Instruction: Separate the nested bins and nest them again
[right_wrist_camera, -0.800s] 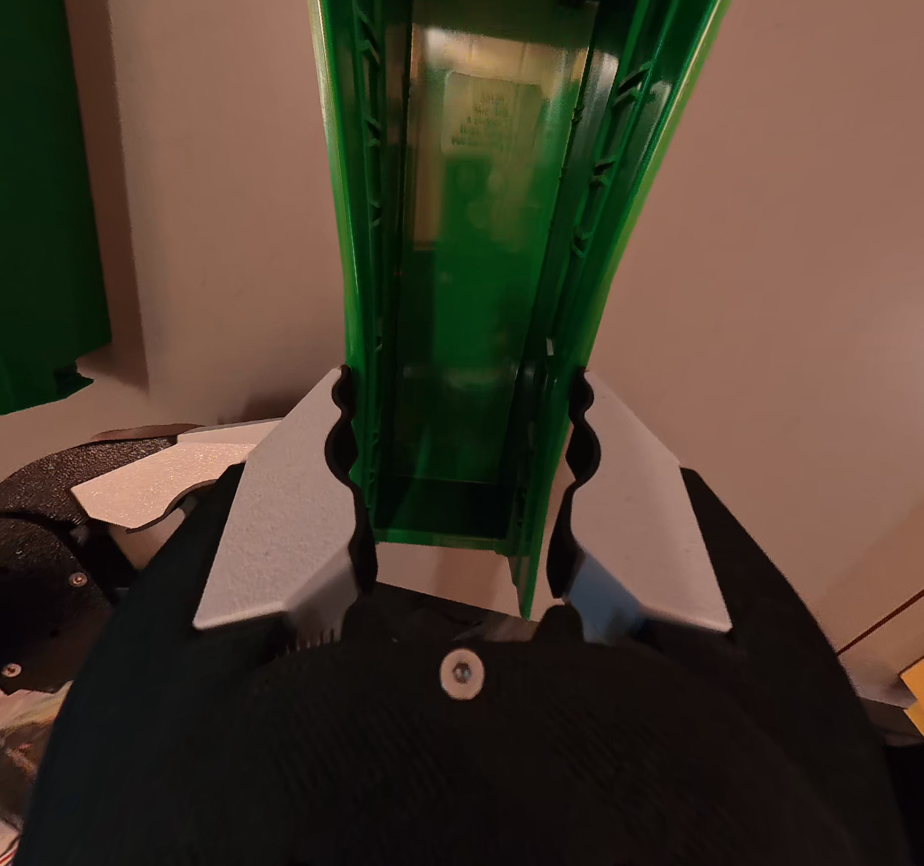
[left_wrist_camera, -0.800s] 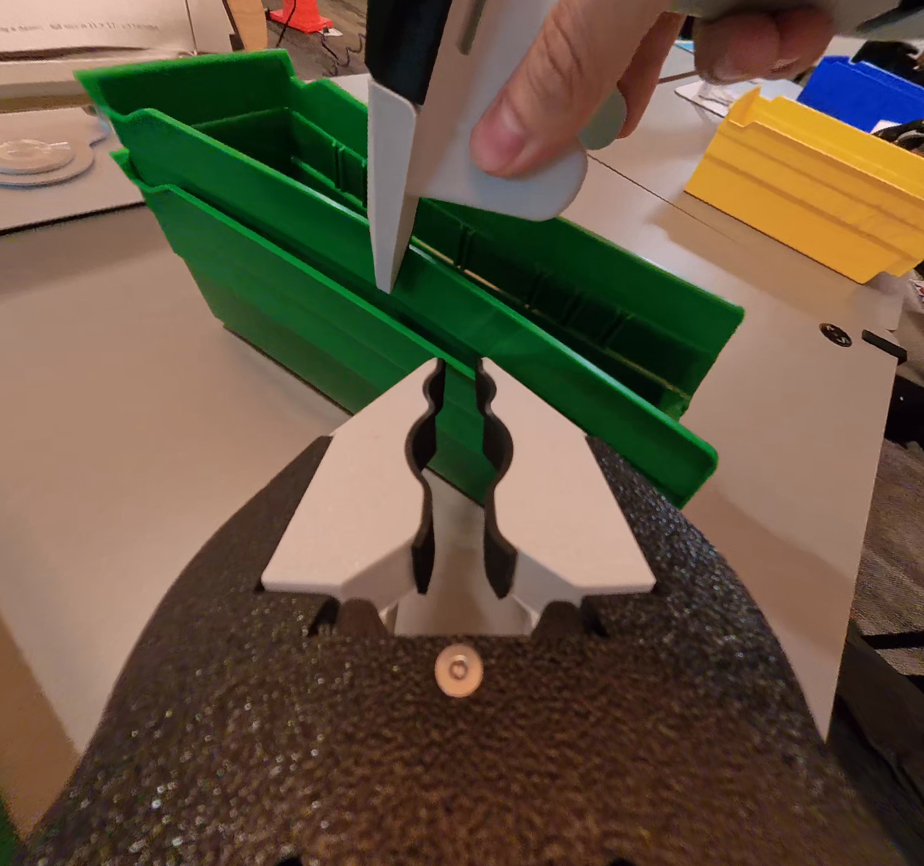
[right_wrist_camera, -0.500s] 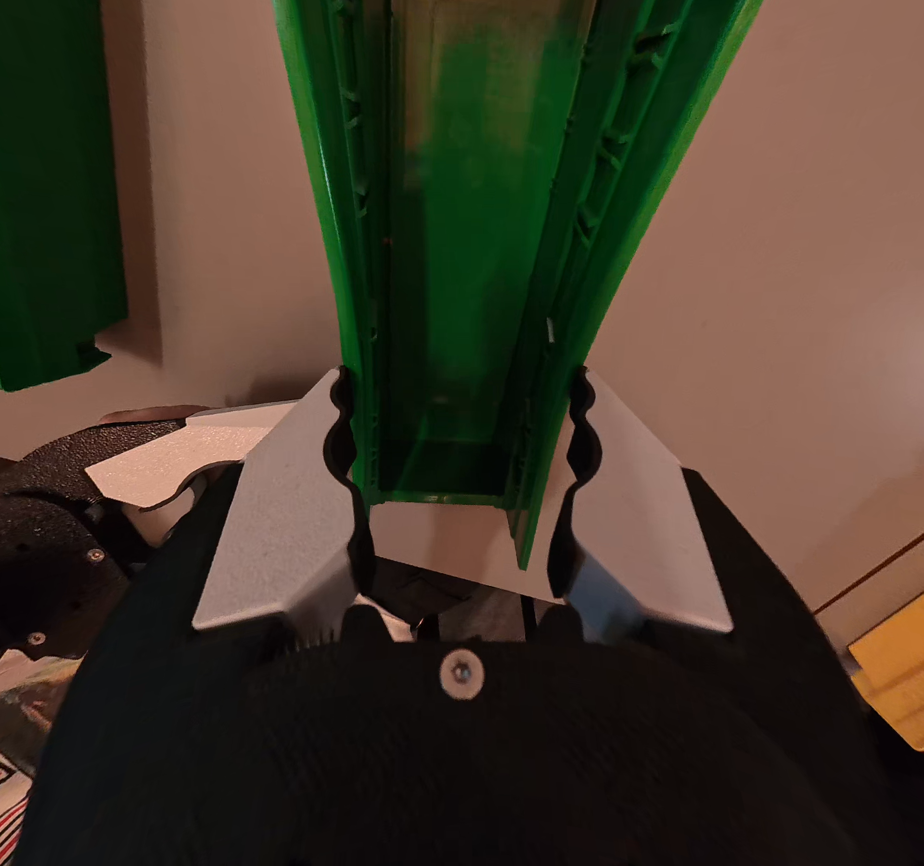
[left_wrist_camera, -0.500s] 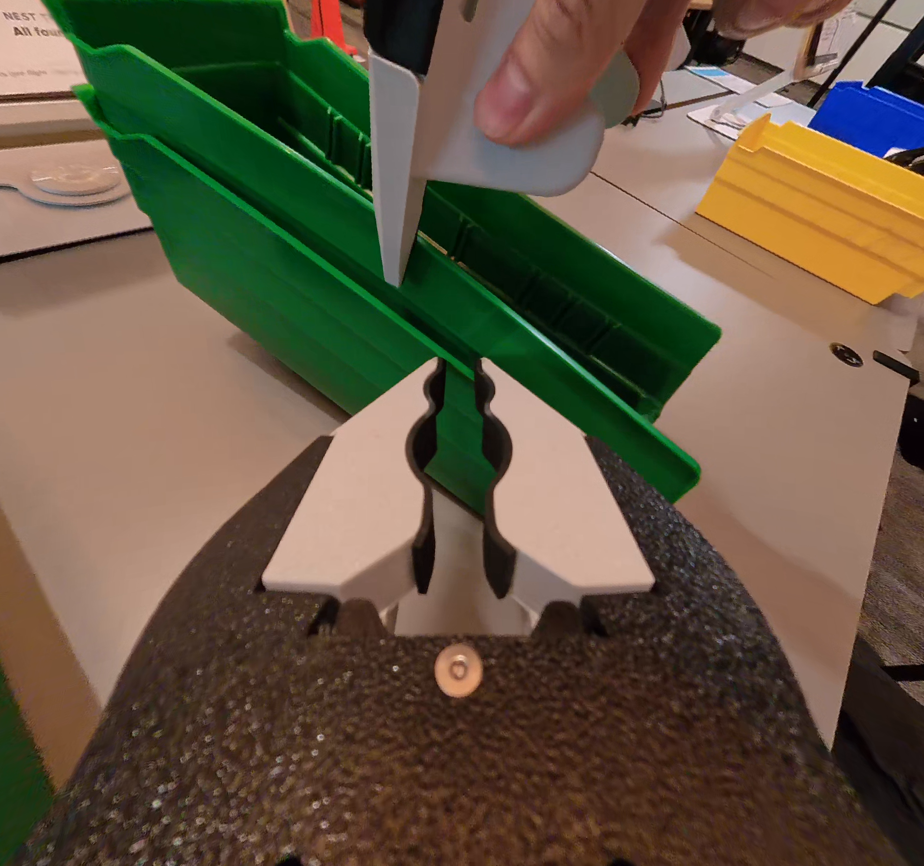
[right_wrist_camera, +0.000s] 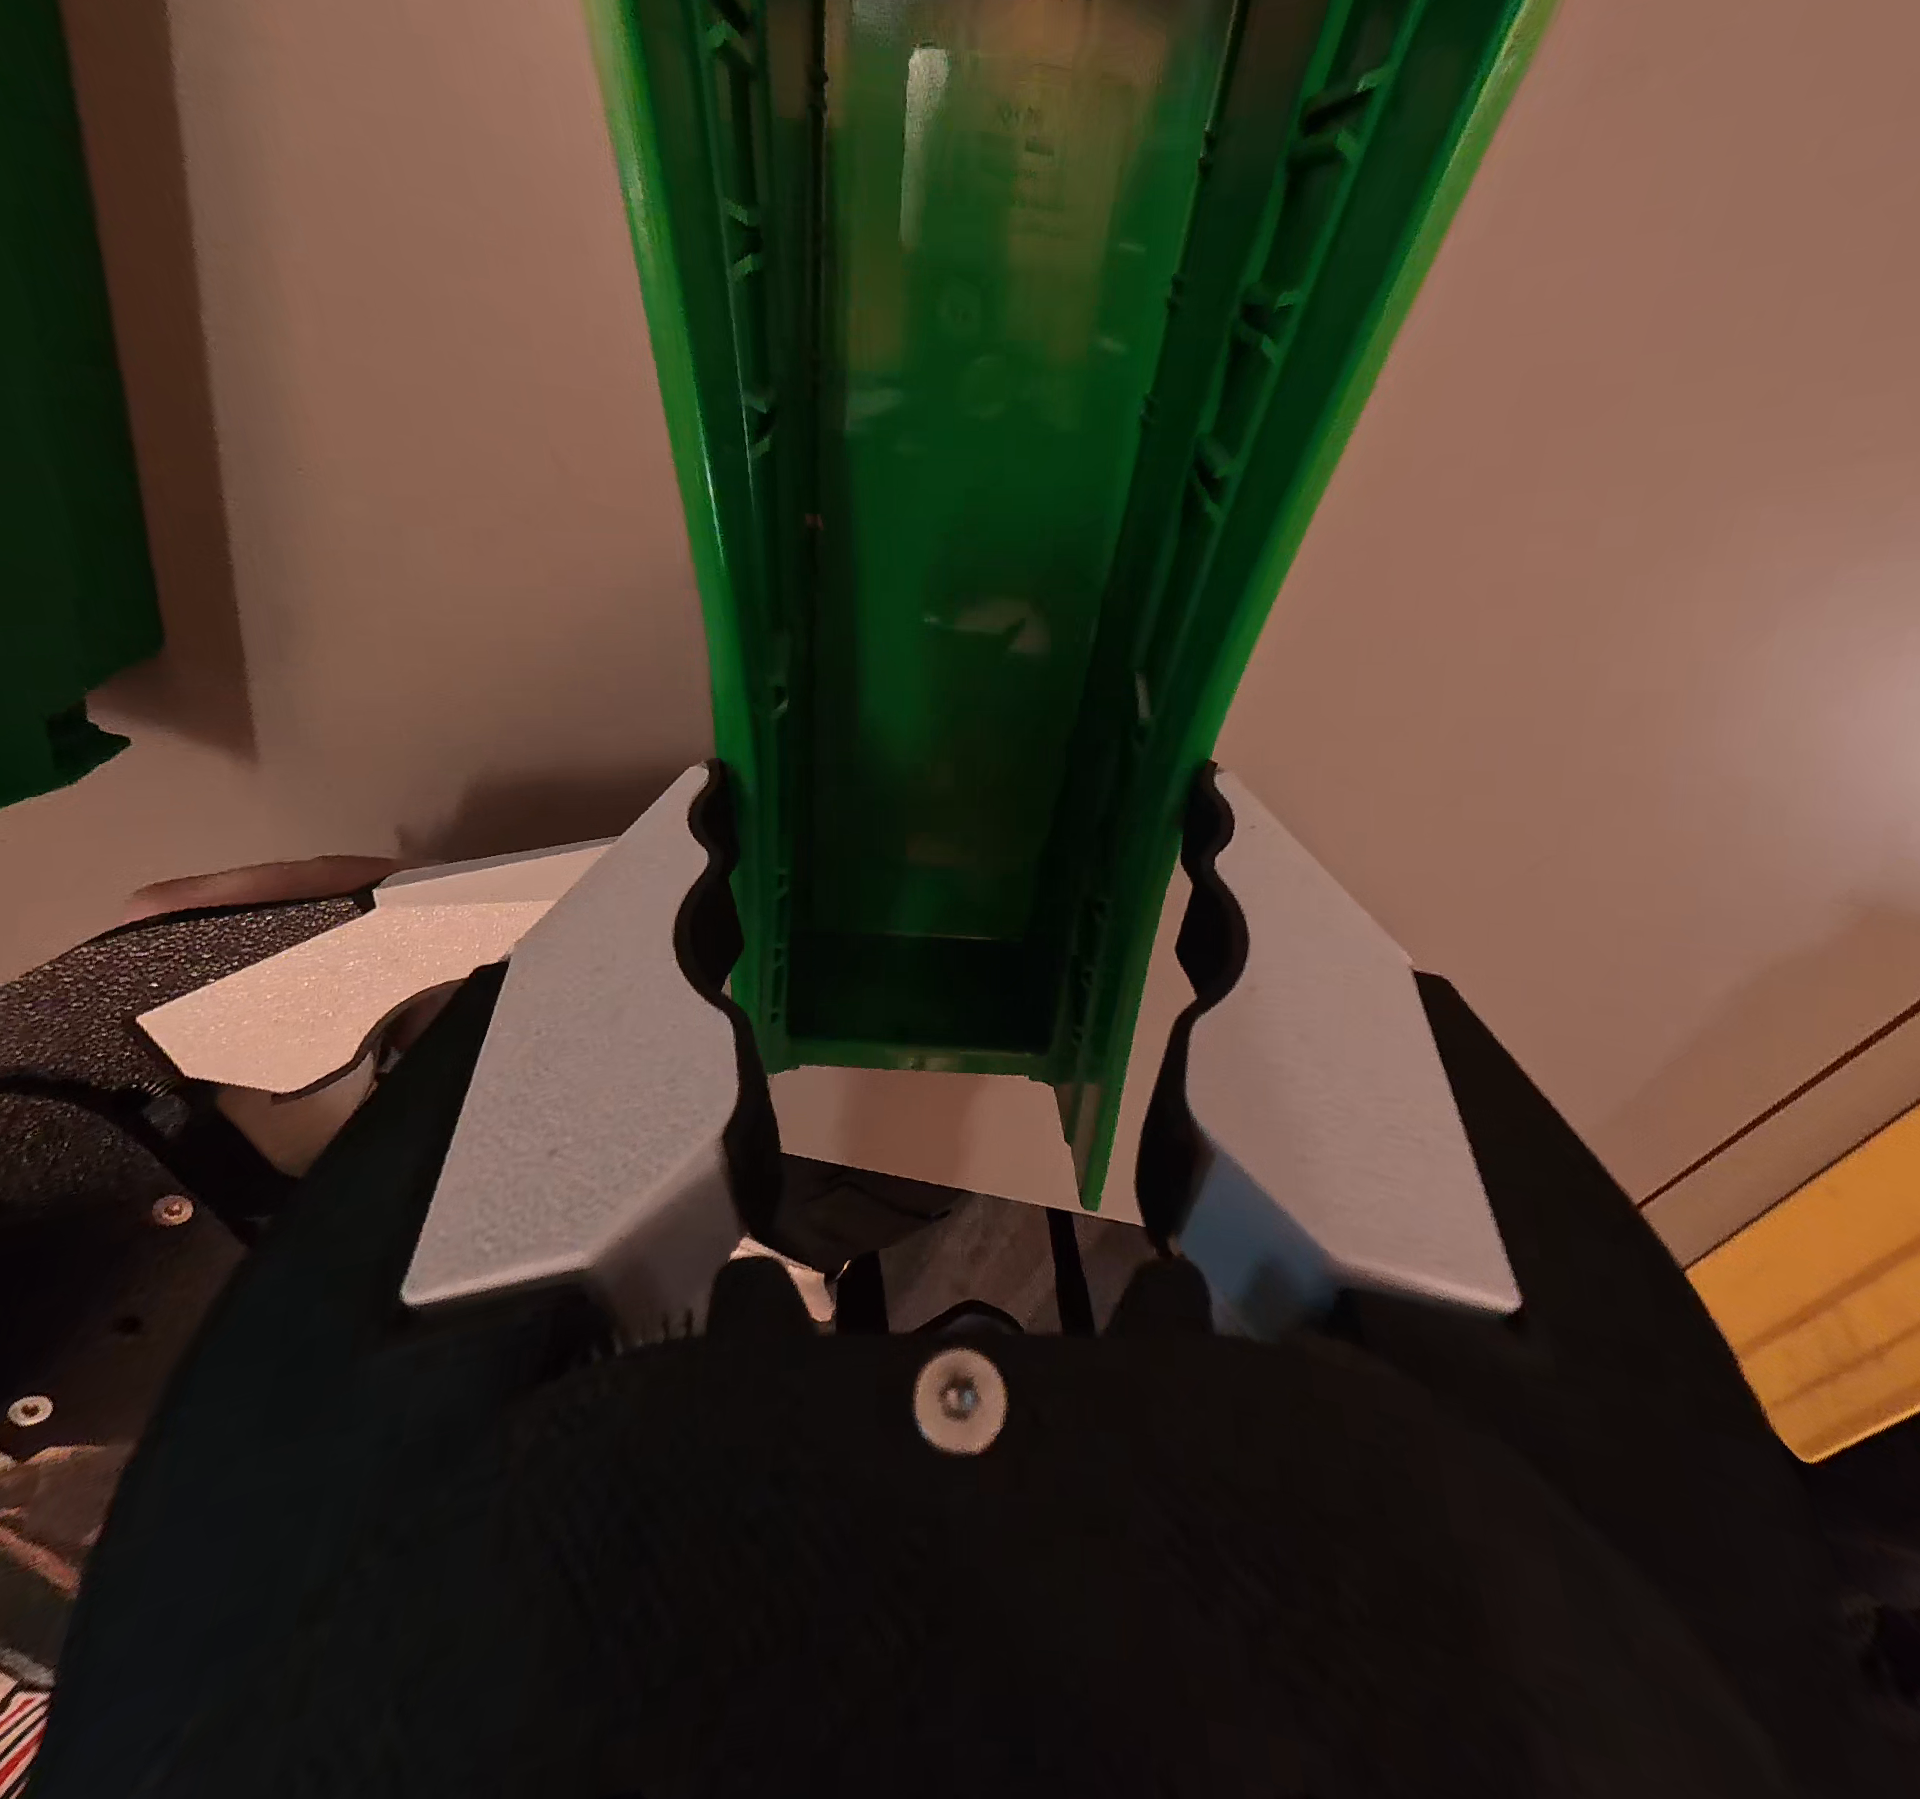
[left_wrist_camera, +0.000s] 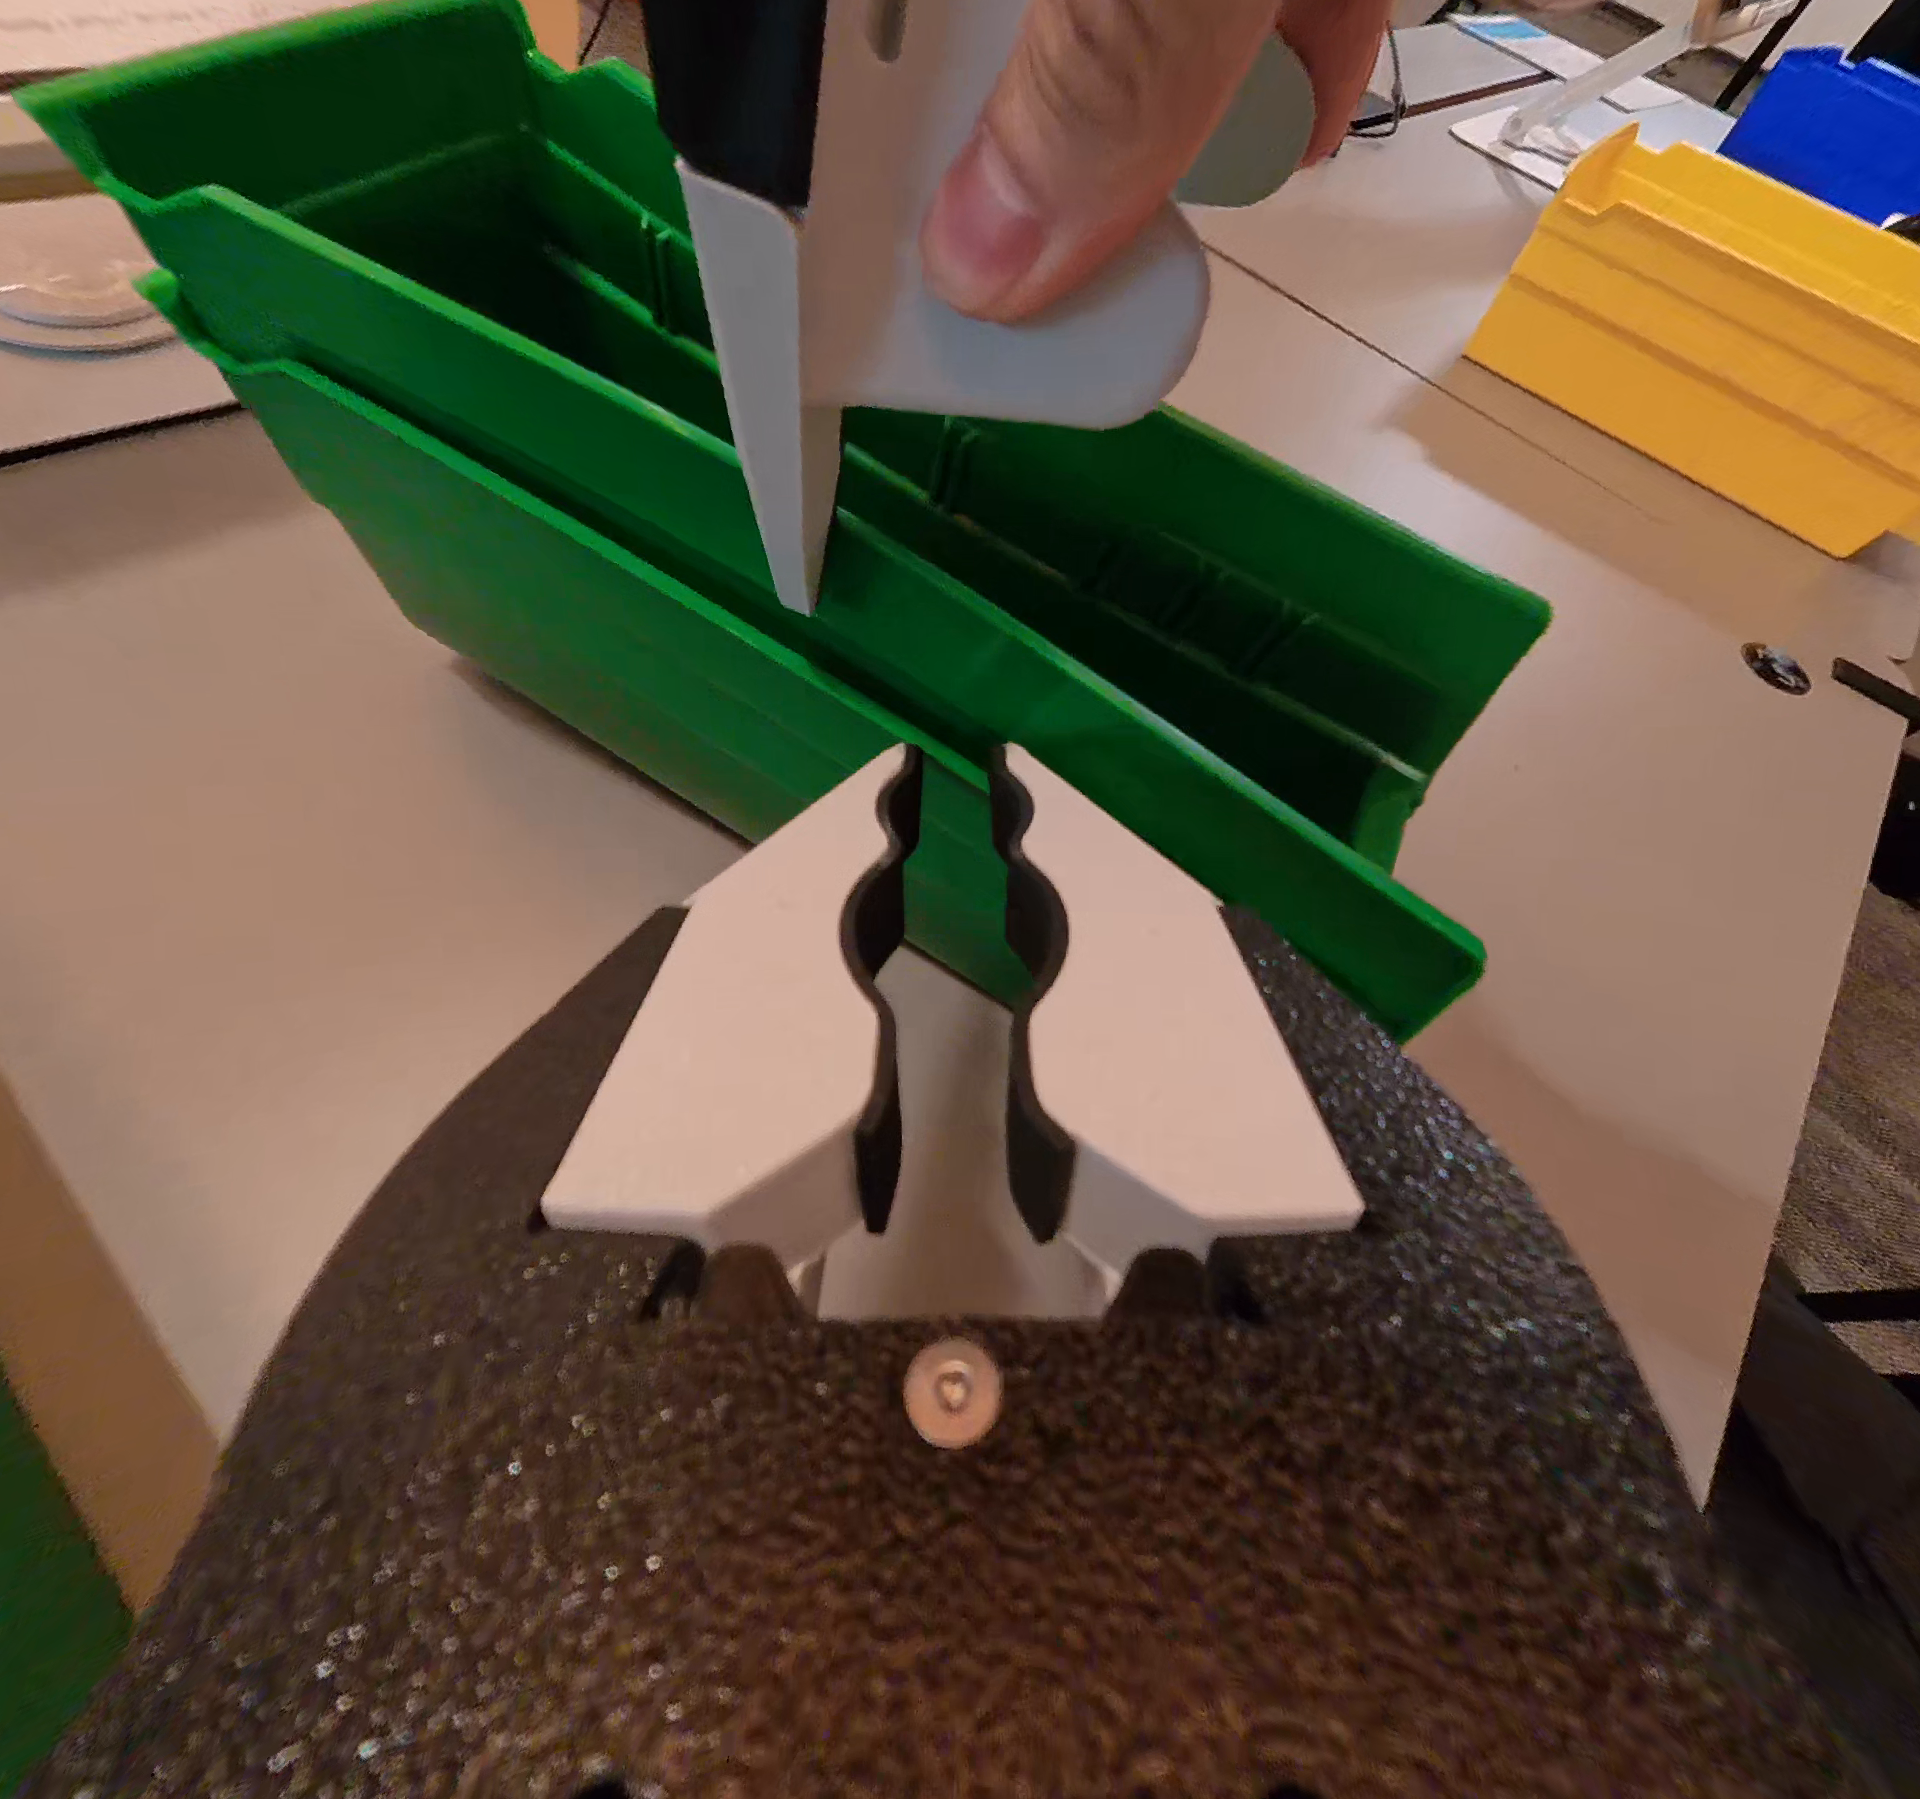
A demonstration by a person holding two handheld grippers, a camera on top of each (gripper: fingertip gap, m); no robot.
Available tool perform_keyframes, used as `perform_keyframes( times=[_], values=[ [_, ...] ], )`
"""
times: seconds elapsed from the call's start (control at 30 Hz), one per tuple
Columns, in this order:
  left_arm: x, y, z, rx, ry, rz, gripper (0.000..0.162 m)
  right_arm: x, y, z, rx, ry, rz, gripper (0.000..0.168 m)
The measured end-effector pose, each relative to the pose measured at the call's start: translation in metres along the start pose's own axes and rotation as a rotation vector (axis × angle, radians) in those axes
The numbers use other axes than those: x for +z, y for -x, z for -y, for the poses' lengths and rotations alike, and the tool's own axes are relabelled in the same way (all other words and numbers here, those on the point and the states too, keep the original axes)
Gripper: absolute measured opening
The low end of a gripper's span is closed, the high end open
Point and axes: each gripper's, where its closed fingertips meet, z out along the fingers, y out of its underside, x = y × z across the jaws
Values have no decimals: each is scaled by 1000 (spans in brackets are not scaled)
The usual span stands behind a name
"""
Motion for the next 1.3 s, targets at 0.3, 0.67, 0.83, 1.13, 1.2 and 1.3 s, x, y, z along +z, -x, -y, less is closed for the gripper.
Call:
perform_keyframes(
  times=[0.3,0.67,0.83,1.13,1.2,1.3],
  values=[
    [-6,16,4,-47,-10,84,37,-1,1,3,12,-7,29,88],
    [-7,13,3,-105,-9,43,41,0,-1,2,46,-1,70,87],
    [-2,14,-3,-195,15,14,37,6,-2,4,72,-13,60,89],
    [2,7,-6,-448,18,-112,28,7,-7,2,118,-15,55,90],
    [2,7,-6,-432,19,-110,28,7,-6,1,117,-11,51,89],
    [2,10,-8,-370,22,-83,33,7,-5,1,107,-3,31,89]
  ],
)
